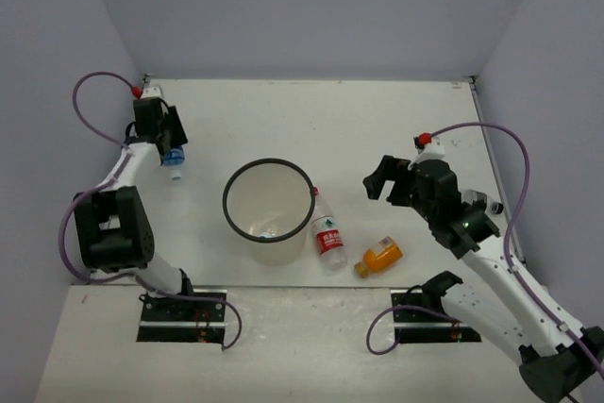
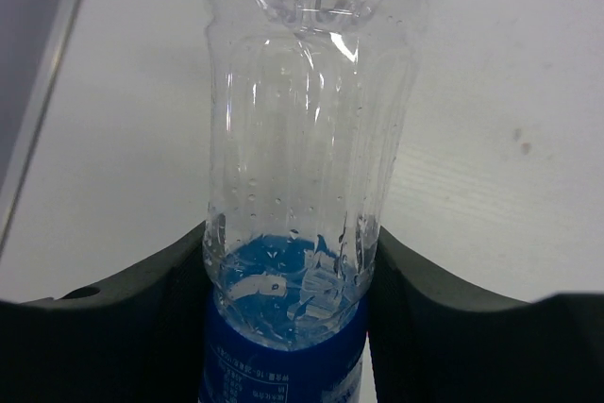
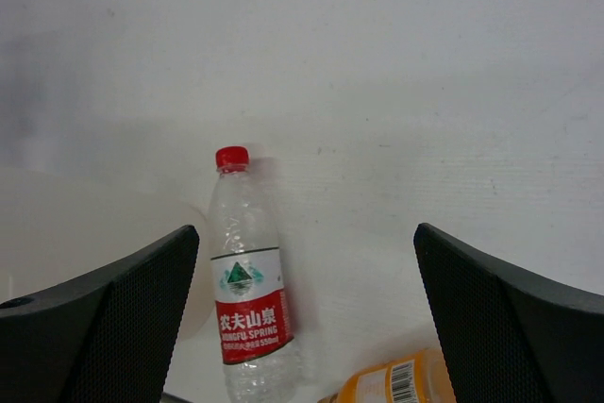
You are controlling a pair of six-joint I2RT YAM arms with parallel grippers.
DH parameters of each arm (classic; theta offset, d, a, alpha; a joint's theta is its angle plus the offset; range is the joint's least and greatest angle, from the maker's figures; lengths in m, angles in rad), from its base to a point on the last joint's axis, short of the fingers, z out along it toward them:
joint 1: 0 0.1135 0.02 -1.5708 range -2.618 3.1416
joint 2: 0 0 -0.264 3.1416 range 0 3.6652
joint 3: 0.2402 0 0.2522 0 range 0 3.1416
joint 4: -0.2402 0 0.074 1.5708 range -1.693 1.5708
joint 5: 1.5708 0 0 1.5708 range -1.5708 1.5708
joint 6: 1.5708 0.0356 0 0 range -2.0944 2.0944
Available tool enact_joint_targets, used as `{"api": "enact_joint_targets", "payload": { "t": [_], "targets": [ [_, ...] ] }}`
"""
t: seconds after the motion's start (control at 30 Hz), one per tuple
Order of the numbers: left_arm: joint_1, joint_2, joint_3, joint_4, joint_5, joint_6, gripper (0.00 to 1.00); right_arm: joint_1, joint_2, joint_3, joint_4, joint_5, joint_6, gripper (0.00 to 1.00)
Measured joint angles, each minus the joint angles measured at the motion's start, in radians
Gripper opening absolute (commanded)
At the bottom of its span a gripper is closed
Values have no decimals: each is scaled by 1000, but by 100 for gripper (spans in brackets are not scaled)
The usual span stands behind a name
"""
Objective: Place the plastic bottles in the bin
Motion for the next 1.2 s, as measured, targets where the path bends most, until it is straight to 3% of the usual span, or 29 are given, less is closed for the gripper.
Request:
{"api": "enact_joint_targets", "payload": {
  "t": [0.27,0.53,0.7,0.83,0.97,1.2],
  "targets": [
    [-30,-345,4,-31,31,-134,27,-6,60,-29,-23,21,23,99],
    [-293,-626,-12,-10,127,-190,26,-12,50,-57,-28,26,28,99],
    [-300,-807,-48,70,230,-241,26,-12,26,-72,-32,24,28,99],
    [-301,-902,-67,191,398,-311,26,-12,6,-78,-34,24,28,99],
    [-301,-996,-198,324,532,-389,26,-12,-7,-88,-30,20,28,99],
    [-318,-1040,-388,404,627,-471,28,-12,-3,-89,-22,-1,27,99]
  ]
}}
